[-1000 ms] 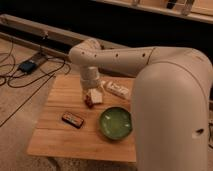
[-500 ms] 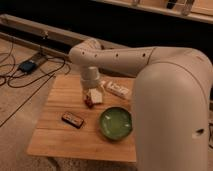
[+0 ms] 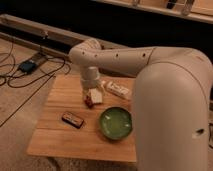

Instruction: Place the white sponge in the ceramic cup

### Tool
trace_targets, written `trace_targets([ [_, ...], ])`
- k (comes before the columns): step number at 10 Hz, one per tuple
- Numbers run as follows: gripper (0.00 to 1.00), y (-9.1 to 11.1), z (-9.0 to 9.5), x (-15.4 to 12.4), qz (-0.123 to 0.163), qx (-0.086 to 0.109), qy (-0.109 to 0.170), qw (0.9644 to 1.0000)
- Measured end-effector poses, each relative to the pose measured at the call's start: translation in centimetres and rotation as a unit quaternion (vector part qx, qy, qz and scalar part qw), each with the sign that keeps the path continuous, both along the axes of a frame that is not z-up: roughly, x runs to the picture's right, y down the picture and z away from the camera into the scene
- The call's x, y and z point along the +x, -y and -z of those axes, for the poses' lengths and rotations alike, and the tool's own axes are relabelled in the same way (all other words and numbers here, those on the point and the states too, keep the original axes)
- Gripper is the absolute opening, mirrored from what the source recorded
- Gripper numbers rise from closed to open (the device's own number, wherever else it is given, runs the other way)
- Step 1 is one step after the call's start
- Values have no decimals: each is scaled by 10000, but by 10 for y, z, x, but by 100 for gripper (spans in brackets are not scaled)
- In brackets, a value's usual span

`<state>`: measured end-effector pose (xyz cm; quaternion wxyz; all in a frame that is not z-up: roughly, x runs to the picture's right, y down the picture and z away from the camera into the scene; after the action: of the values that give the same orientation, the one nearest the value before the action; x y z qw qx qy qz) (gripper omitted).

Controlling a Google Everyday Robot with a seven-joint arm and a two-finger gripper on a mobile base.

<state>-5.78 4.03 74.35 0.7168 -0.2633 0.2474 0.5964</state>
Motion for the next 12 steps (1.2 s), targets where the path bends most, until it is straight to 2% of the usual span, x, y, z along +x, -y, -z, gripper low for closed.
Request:
trace_targets([
  [10, 65, 0, 0, 1, 0, 2, -7, 10000],
  [12, 65, 9, -21, 3, 130, 151, -36, 9998],
])
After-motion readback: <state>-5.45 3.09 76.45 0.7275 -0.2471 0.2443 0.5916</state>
